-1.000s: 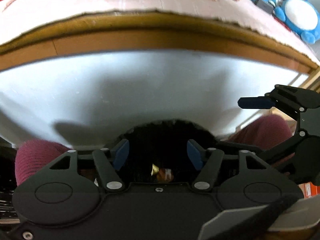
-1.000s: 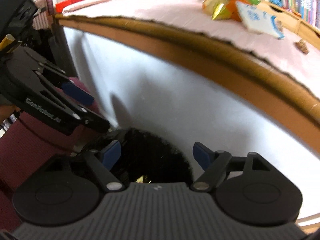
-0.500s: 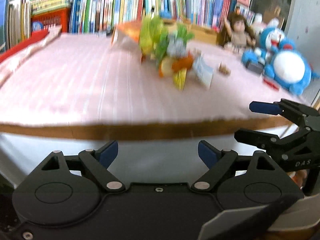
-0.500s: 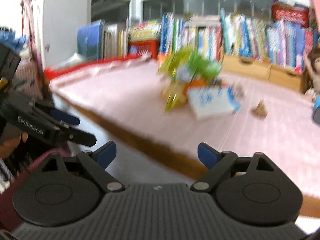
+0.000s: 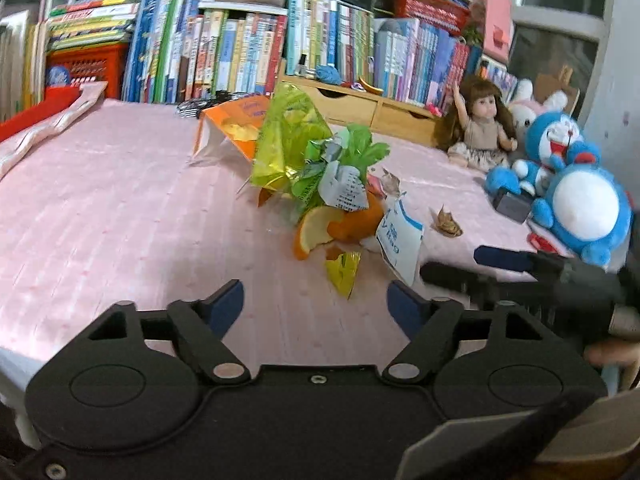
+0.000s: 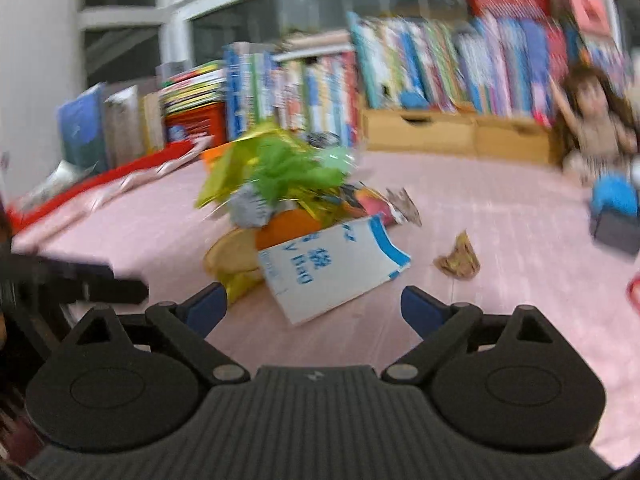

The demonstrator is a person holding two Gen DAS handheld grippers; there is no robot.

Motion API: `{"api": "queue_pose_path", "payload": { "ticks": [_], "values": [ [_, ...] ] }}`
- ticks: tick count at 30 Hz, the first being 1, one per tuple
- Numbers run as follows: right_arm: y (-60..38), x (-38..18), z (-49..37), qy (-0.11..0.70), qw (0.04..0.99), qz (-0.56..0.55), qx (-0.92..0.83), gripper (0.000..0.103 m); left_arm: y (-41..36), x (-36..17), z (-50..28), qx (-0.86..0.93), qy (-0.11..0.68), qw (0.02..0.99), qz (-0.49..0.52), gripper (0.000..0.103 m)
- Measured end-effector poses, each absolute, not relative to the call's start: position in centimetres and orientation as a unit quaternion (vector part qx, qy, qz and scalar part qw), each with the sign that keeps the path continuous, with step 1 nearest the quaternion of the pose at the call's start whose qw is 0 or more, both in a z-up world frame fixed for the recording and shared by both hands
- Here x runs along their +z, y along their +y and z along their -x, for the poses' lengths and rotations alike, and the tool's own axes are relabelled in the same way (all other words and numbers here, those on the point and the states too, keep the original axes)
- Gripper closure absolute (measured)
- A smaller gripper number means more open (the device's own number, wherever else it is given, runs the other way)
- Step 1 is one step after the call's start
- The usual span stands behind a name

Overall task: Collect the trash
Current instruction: 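Grasp the small yellow wrapper piece beside the orange peel with the left tool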

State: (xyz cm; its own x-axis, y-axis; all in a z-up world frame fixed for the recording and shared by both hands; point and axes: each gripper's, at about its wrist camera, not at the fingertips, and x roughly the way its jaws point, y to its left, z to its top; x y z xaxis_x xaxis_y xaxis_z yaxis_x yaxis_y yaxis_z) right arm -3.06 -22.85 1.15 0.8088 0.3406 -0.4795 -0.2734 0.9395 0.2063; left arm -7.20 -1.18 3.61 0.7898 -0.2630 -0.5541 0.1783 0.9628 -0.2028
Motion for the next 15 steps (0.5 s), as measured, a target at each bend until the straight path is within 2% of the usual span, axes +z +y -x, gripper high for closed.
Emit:
{"api": "queue_pose_path", "payload": {
  "ticks": [4, 11, 12, 13, 14, 15],
  "values": [
    [-24.6, 0.7, 1.1, 0.29, 0.935, -0.145, 0.146, 0.005, -3.2, 2.6, 6.2, -0.123, 0.303, 0.944, 0.041, 0.053],
    [-25.6, 1.0, -0.7, 0.316, 0.92, -0.193, 0.131, 0.005, -5.9, 0.8, 3.1, -0.12, 0.303, 0.945, 0.035, 0.062],
    [-25.6, 1.1, -0.9, 0.319, 0.918, -0.197, 0.133, 0.005, -6.1, 0.6, 2.6, -0.119, 0.305, 0.944, 0.04, 0.067],
    [-25.5, 1.1, -1.2, 0.32, 0.917, -0.197, 0.135, 0.005, -6.2, 0.3, 2.1, -0.118, 0.309, 0.943, 0.046, 0.084],
    [-25.3, 1.2, -1.3, 0.322, 0.916, -0.194, 0.138, 0.005, -6.2, 0.0, 1.7, -0.115, 0.316, 0.94, 0.052, 0.091],
    [-25.0, 1.3, -1.4, 0.324, 0.916, -0.189, 0.142, 0.005, -6.2, -0.2, 1.5, -0.111, 0.321, 0.939, 0.057, 0.091]
  ]
}}
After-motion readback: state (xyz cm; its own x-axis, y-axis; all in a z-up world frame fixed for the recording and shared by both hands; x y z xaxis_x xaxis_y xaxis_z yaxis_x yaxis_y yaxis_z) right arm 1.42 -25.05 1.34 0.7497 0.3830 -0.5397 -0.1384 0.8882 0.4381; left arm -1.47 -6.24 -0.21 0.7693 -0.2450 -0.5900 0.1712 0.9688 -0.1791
